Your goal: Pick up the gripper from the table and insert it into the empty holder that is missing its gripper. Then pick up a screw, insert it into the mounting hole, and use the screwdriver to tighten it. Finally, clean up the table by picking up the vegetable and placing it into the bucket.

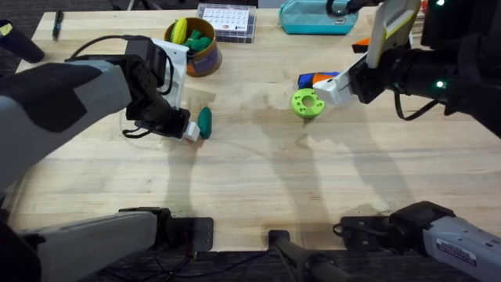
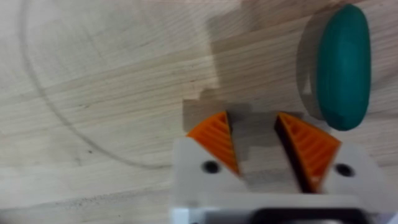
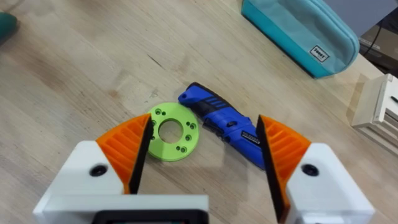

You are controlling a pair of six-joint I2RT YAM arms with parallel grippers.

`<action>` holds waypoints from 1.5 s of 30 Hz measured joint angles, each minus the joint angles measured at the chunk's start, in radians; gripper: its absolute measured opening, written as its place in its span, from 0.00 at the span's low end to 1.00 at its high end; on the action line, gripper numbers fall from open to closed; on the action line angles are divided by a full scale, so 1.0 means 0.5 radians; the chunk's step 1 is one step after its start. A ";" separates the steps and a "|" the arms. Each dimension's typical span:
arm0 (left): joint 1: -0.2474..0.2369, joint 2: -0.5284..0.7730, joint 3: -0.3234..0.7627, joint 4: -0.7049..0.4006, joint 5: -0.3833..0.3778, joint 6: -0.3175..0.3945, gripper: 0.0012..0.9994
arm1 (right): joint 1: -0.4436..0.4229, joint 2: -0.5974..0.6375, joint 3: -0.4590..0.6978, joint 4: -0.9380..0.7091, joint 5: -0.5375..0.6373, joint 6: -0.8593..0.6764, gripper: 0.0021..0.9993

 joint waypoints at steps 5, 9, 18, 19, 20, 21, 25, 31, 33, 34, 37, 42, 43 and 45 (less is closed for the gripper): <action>-0.002 0.000 0.008 -0.055 0.003 -0.046 0.48 | -0.001 0.002 -0.001 -0.041 -0.002 0.000 0.96; -0.002 0.010 0.104 -0.154 0.068 -0.113 0.48 | -0.001 0.002 -0.001 -0.085 -0.076 0.000 0.96; -0.002 0.008 0.460 -0.234 0.578 -0.443 0.48 | -0.001 0.002 -0.001 -0.095 -0.255 0.000 0.96; -0.002 0.009 0.460 -0.243 0.620 -0.468 0.48 | -0.001 0.002 -0.001 -0.095 -0.262 0.000 0.96; -0.002 0.009 0.460 -0.251 0.650 -0.486 0.48 | -0.001 0.002 -0.001 -0.095 -0.265 0.000 0.96; -0.002 0.009 0.460 -0.257 0.679 -0.504 0.48 | -0.001 0.002 -0.001 -0.095 -0.270 0.000 0.96; -0.018 0.009 0.460 -0.263 0.736 -0.560 0.27 | -0.001 0.002 -0.001 -0.095 -0.285 0.000 0.96; -0.080 0.009 0.460 -0.262 0.763 -0.585 0.23 | -0.001 0.002 -0.001 -0.095 -0.286 0.000 0.96; -0.102 0.009 0.460 -0.263 0.757 -0.593 0.50 | -0.001 0.002 -0.001 -0.095 -0.286 0.000 0.96; -0.119 0.009 0.460 -0.263 0.743 -0.608 0.64 | -0.001 0.002 -0.001 -0.095 -0.286 0.000 0.96; -0.191 0.009 0.460 -0.262 0.616 -0.665 0.82 | -0.001 0.002 -0.001 -0.095 -0.286 0.000 0.96; -0.369 0.009 0.460 -0.247 0.349 -0.762 0.92 | -0.001 0.002 -0.001 -0.095 -0.286 0.001 0.96; -0.402 0.009 0.460 -0.247 0.301 -0.780 0.95 | -0.001 0.002 -0.001 -0.095 -0.287 0.001 0.96; -0.457 0.009 0.460 -0.247 0.200 -0.818 0.96 | -0.001 0.002 -0.001 -0.095 -0.287 0.000 0.96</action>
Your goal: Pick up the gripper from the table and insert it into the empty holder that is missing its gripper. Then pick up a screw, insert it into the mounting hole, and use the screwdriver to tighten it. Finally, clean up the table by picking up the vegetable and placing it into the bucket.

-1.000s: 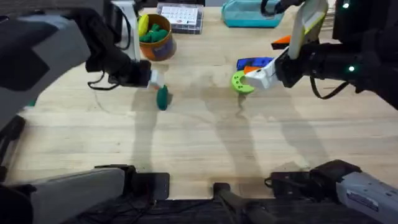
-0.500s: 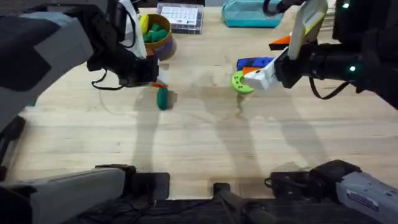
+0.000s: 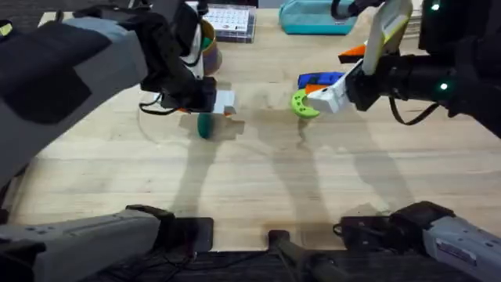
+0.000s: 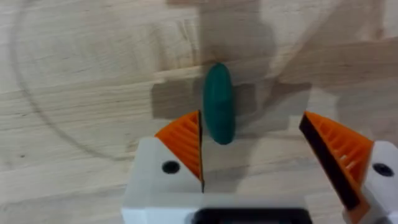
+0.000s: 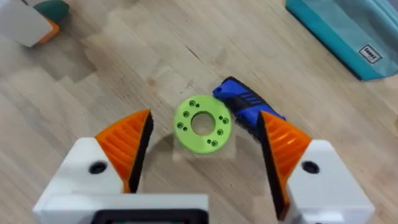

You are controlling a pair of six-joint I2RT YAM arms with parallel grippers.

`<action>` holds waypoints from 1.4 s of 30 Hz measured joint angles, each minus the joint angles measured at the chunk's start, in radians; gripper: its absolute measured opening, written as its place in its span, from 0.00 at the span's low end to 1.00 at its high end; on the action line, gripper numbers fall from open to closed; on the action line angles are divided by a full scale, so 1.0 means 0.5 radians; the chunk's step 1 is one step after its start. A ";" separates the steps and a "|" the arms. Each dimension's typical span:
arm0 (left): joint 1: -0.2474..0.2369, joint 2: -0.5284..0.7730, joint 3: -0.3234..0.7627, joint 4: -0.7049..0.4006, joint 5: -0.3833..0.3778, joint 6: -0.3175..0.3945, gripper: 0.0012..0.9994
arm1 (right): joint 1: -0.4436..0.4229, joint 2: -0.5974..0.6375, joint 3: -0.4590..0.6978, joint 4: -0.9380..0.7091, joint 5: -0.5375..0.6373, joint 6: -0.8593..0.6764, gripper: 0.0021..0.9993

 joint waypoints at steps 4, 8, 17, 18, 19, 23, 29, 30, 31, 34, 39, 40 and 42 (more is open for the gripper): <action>-0.068 0.003 -0.031 0.044 -0.168 -0.101 0.96 | 0.000 0.000 0.000 0.001 0.000 0.000 0.96; -0.070 0.047 -0.123 0.164 -0.240 -0.205 0.96 | 0.000 0.000 0.000 0.000 0.000 0.000 0.96; -0.070 0.252 -0.225 0.334 -0.270 -0.341 0.95 | 0.000 0.000 0.000 0.000 0.000 0.000 0.96; -0.070 0.257 -0.225 0.337 -0.269 -0.349 0.93 | 0.000 0.000 0.000 0.001 0.000 0.000 0.96; -0.070 0.257 -0.225 0.339 -0.269 -0.356 0.90 | 0.000 0.000 0.000 0.001 0.000 0.000 0.96; -0.070 0.258 -0.225 0.346 -0.272 -0.385 0.58 | 0.000 0.000 0.000 0.000 0.000 0.000 0.96; -0.070 0.253 -0.155 0.252 -0.277 -0.381 0.03 | 0.000 0.000 0.000 0.001 -0.001 0.000 0.96; -0.070 0.252 -0.123 0.212 -0.276 -0.382 0.03 | 0.000 0.000 0.000 0.000 -0.003 0.000 0.96; -0.070 0.250 -0.079 0.171 -0.277 -0.381 0.03 | 0.000 0.000 0.000 0.000 -0.005 0.001 0.96; -0.070 0.229 0.099 0.081 -0.276 -0.382 0.03 | 0.000 0.001 0.000 0.000 -0.006 0.000 0.96; -0.070 0.171 0.457 0.028 -0.278 -0.371 0.03 | 0.000 0.000 0.000 0.000 -0.007 0.000 0.96; -0.070 0.161 0.518 0.044 -0.284 -0.367 0.03 | 0.000 0.000 0.000 0.000 -0.007 0.000 0.96; -0.070 0.147 0.610 0.120 -0.323 -0.359 0.03 | 0.000 0.000 0.000 0.000 -0.007 0.000 0.96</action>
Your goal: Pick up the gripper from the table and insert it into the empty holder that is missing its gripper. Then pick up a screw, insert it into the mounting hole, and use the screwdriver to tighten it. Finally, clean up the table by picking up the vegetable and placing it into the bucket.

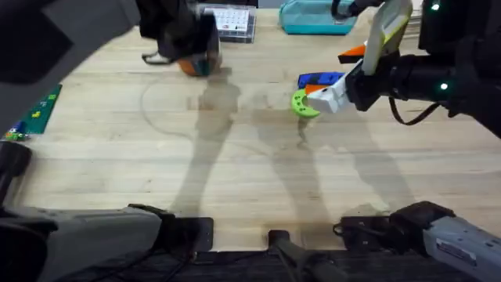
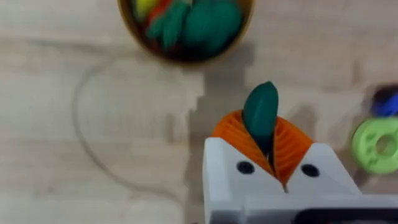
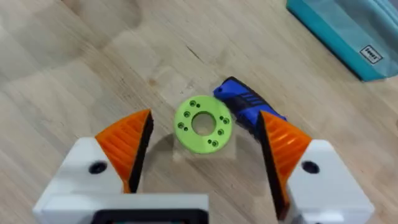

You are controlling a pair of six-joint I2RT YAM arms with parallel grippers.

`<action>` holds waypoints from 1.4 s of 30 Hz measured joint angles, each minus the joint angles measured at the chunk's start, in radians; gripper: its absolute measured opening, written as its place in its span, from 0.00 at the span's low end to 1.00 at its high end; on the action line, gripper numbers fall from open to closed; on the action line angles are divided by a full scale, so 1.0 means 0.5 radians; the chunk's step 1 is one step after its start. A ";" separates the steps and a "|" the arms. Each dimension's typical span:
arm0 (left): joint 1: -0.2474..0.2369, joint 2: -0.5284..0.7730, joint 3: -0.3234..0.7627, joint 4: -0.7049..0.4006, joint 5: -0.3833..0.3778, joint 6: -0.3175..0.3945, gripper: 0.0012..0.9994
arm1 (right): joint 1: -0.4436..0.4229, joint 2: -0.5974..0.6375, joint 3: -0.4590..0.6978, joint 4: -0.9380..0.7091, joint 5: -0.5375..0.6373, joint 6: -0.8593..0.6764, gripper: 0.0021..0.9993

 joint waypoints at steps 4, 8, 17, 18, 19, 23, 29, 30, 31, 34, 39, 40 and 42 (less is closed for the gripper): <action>0.000 -0.010 0.046 0.278 -0.148 0.033 0.03 | 0.000 0.000 0.000 0.000 0.000 0.000 0.96; 0.007 0.057 0.048 0.519 -0.256 0.047 0.03 | 0.000 0.000 0.000 0.000 0.000 0.000 0.96; 0.107 0.412 0.048 0.883 -0.315 0.055 0.03 | 0.000 0.000 0.000 0.000 -0.003 0.000 0.96; 0.121 0.439 0.048 0.906 -0.317 0.055 0.03 | 0.000 0.000 0.000 -0.001 -0.005 0.000 0.96; 0.137 0.465 0.047 0.929 -0.319 0.054 0.03 | 0.000 0.000 0.000 -0.002 -0.005 0.000 0.96; 0.199 0.523 0.047 0.987 -0.321 -0.027 0.03 | 0.000 0.000 0.000 -0.002 -0.005 0.000 0.96; 0.271 0.548 0.047 0.989 -0.265 -0.460 0.03 | 0.000 0.000 0.000 -0.002 -0.005 0.000 0.96; 0.279 0.549 0.047 0.990 -0.251 -0.551 0.03 | 0.000 0.000 0.000 -0.002 -0.005 0.000 0.96; 0.286 0.550 0.047 0.992 -0.230 -0.655 0.03 | 0.000 0.000 0.000 -0.002 -0.005 0.000 0.96; 0.289 0.560 0.047 1.003 -0.177 -0.934 0.03 | 0.000 0.000 0.000 -0.002 -0.005 0.000 0.96; 0.288 0.575 0.047 1.011 -0.139 -1.172 0.14 | 0.000 0.000 0.000 -0.002 -0.005 0.000 0.96; 0.288 0.575 0.047 1.012 -0.132 -1.200 0.22 | 0.000 0.000 0.000 -0.002 -0.005 0.000 0.96; 0.288 0.576 0.047 1.012 -0.116 -1.243 0.34 | 0.000 0.000 0.000 -0.002 -0.005 0.000 0.96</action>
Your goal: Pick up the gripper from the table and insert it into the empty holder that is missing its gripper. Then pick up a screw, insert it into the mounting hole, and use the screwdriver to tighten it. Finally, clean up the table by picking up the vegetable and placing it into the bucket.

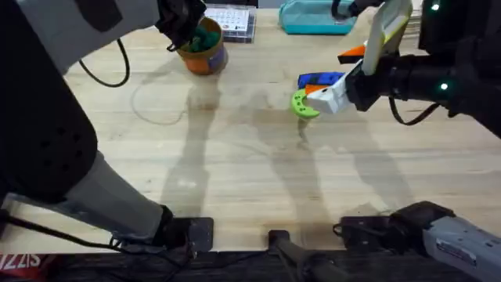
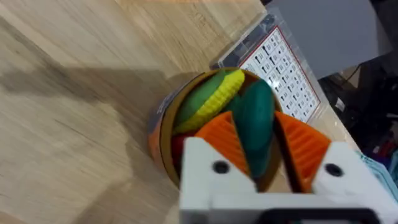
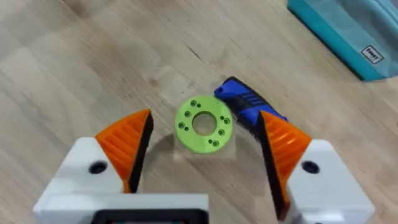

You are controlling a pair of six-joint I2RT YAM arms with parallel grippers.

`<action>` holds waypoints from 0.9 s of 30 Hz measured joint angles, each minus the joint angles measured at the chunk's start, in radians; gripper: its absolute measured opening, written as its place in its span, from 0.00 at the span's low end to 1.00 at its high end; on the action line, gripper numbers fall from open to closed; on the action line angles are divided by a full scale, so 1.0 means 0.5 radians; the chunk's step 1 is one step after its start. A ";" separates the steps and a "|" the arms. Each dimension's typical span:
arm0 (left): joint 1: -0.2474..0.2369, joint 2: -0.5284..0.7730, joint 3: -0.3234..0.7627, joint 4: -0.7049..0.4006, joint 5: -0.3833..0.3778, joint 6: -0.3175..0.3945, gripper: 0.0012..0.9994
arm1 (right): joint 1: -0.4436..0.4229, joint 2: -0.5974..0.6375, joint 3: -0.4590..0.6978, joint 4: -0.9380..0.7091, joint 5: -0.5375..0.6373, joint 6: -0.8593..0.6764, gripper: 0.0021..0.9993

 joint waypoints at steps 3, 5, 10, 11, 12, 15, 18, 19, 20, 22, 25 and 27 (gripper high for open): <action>-0.004 0.001 0.000 0.002 0.014 -0.036 0.44 | 0.000 0.018 0.000 0.002 0.000 0.000 0.96; -0.004 0.001 0.000 0.003 0.016 -0.051 0.47 | 0.000 0.056 0.000 0.002 -0.001 0.000 0.96; -0.004 0.001 0.000 0.004 0.051 -0.064 0.61 | 0.000 0.149 0.000 0.001 0.000 0.001 0.96; -0.004 0.001 0.000 0.004 0.061 -0.056 0.66 | 0.000 0.160 0.000 0.000 0.000 0.000 0.96; -0.004 0.001 0.000 0.004 0.068 -0.044 0.70 | 0.000 0.168 0.000 0.000 0.000 0.000 0.96; -0.004 -0.001 0.000 -0.001 0.091 0.033 0.89 | 0.000 0.175 0.000 0.001 -0.001 0.001 0.96; -0.004 -0.032 0.000 -0.084 0.115 0.135 0.94 | 0.000 0.175 0.000 0.002 0.000 0.000 0.96; -0.004 -0.059 0.000 -0.136 0.119 0.181 0.95 | 0.000 0.175 0.000 0.002 0.000 0.000 0.96; -0.004 -0.096 0.000 -0.202 0.122 0.231 0.95 | 0.000 0.174 0.000 0.002 0.000 0.000 0.96; -0.004 -0.192 0.000 -0.324 0.127 0.342 0.95 | 0.000 0.174 0.000 0.002 0.000 0.001 0.96; -0.004 -0.382 0.000 -0.543 0.127 0.547 0.95 | 0.000 0.174 0.000 0.001 0.000 0.000 0.96; -0.004 -0.522 0.002 -0.720 0.127 0.722 0.95 | 0.000 0.174 0.000 0.003 0.000 0.000 0.96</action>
